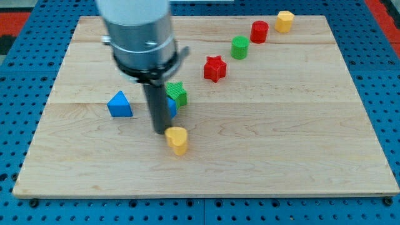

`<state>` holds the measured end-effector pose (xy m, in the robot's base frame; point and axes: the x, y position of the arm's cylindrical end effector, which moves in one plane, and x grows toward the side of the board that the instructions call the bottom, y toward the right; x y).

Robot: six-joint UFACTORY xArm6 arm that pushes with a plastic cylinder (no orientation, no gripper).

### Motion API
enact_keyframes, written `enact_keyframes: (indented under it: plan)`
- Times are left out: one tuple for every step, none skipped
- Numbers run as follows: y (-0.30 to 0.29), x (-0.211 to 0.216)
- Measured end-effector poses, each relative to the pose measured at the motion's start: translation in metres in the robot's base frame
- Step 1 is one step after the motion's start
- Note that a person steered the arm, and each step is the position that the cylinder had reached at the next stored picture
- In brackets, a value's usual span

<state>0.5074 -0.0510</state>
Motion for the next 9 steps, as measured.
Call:
enact_keyframes:
  plan:
    - [-0.002,0.008]
    - [-0.025,0.020]
    - [0.006,0.026]
    - [0.054,0.028]
    - [0.033,0.022]
    - [0.016,0.027]
    - [0.026,0.057]
    - [0.066,0.052]
    - [0.096,0.042]
